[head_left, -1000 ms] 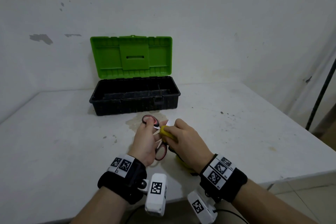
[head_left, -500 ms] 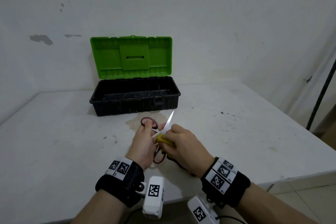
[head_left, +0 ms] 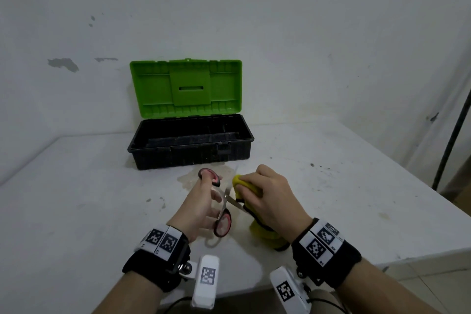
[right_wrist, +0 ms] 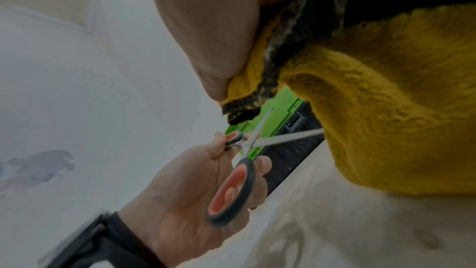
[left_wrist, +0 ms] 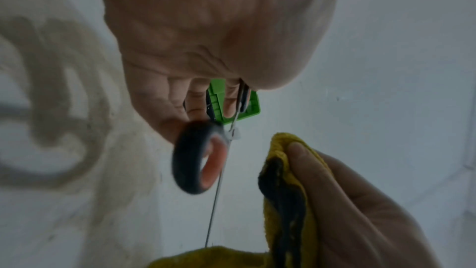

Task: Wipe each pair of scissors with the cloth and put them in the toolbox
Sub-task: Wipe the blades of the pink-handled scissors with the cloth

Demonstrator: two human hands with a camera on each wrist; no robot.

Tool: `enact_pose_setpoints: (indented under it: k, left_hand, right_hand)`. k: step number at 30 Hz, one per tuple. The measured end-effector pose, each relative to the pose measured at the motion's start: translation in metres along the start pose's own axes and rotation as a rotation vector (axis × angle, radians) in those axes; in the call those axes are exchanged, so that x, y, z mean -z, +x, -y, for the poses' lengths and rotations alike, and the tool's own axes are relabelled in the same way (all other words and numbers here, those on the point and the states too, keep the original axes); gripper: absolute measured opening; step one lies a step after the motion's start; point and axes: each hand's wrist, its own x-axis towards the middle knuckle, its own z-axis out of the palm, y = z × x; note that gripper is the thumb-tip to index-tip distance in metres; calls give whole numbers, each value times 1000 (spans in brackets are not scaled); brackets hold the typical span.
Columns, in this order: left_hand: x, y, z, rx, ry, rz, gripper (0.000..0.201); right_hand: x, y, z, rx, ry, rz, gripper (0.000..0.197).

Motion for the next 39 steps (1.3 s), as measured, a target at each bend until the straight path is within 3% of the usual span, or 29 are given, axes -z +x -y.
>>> enact_pose_setpoints:
  k: [4,10,20,23,25,33,35,39]
  left_hand:
    - [3,1,4,45,-59,-4,45]
    - [5,2,5,104,-149,106,38]
    - [10,3,6,120,-230,113,31]
    - [11,5,11,-11,-163,135,15]
    - [12,8,16,-103,-110,130,29]
    - [15,8,27,-94,24,198,49]
    - [14,8,28,-102,44,215,46]
    - [8,9,27,-260,154,55,27]
  right_hand:
    - [1,2,-5,-25,14,-34,16]
    - [5,3,-10,-48,31,-72,17]
    - [5,5,-10,-30,36,-107,15]
    - [5,5,-12,-30,30,-99,16]
    - [4,4,-14,-39,21,-93,17]
    - [3,2,-15,-29,9,-80,18]
    - [3,3,-15,-28,13,-83,17]
    - [3,2,-15,-34,15,-77,17]
